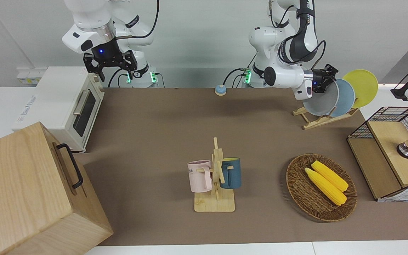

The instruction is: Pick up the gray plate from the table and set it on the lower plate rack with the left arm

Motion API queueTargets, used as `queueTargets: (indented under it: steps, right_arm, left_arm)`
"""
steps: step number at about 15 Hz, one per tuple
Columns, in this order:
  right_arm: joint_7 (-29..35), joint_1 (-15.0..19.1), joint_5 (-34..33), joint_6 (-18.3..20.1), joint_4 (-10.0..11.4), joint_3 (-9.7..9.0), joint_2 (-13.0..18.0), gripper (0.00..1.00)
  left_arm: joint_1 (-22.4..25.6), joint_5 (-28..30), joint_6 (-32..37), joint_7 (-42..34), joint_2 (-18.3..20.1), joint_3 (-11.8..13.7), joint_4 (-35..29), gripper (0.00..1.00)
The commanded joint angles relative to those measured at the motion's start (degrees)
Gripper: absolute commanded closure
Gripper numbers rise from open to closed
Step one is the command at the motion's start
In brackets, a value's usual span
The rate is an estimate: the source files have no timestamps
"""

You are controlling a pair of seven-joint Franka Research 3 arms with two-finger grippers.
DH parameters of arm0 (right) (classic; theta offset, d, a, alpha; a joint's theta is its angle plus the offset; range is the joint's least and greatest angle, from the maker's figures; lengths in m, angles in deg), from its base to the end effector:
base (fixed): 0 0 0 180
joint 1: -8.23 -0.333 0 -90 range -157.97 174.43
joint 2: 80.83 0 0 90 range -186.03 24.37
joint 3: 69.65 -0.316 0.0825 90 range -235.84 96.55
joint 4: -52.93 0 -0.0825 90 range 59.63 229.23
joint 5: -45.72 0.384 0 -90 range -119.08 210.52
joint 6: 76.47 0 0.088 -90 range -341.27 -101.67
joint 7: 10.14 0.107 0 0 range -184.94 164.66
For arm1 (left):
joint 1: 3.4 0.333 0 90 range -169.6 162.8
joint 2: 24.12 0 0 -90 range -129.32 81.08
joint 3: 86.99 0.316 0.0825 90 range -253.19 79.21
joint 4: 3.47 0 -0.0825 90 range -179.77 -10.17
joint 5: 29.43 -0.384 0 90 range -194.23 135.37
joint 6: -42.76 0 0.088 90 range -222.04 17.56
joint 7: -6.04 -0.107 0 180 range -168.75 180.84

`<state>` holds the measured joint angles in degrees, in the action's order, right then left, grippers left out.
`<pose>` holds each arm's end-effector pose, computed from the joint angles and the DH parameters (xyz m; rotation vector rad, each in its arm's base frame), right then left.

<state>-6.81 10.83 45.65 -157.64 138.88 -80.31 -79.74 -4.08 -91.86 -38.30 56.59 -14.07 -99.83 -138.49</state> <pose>0.5272 0.0756 0.6545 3.1262 0.1287 -0.1001 0.4268 0.0041 0.4228 -1.7927 -0.3322 -0.0009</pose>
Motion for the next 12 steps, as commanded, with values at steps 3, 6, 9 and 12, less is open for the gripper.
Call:
queueTargets:
  steps: [3,6,9,12]
  right_arm:
    - [-0.08,0.56,0.59,0.75,-0.35,-0.32,0.14,0.011]
    - [-0.08,0.56,0.59,0.75,-0.35,-0.32,0.14,0.011]
    - [-0.08,0.56,0.59,0.75,-0.35,-0.24,0.14,0.013]
    - [-0.08,0.56,0.59,0.75,-0.35,-0.32,0.14,0.013]
  left_arm:
    - [0.15,-1.37,-0.24,2.70,-0.20,0.19,-1.65,1.00]
    - [0.06,-4.26,0.99,5.69,-2.57,0.19,-2.87,1.00]
    - [0.15,-4.89,1.26,5.79,-2.93,0.19,-2.97,1.00]
    - [0.15,-4.89,1.26,5.96,-3.19,0.19,-2.97,1.00]
